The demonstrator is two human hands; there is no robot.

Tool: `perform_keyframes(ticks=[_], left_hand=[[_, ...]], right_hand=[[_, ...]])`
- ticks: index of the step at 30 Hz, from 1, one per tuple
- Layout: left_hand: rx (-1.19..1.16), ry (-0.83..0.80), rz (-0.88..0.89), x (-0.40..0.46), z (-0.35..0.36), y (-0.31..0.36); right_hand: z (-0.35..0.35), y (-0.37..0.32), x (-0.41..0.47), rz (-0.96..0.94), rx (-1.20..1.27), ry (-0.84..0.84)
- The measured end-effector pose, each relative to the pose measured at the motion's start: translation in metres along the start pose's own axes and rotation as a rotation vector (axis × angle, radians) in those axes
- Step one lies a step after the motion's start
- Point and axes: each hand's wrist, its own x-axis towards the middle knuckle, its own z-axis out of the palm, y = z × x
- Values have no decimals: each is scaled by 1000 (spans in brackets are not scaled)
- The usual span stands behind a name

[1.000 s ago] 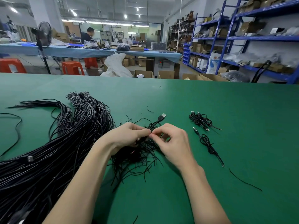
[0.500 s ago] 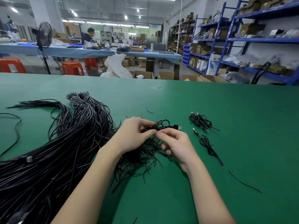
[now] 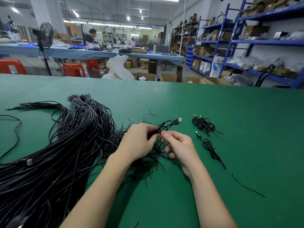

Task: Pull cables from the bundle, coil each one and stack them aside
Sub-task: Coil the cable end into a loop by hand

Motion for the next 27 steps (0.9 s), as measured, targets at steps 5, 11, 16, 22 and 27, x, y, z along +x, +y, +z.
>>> perform_keyframes(ticks=[5,11,16,22,27], left_hand=[[50,147,9,-1,8,3],[89,219,19,-1,12,3],[18,271,65,-3,11,2],[109,310,-34,-6,16,9],[31,204,-258,-1,14,16]], right_hand=[[-4,-8,1,348,380,-138],[-5,-11,-4,456,602,-283],[-2,-12,-3,480,754,-303],[6,-9,-1,301,532,-59],[7,-2,-1,-445,-424,313]])
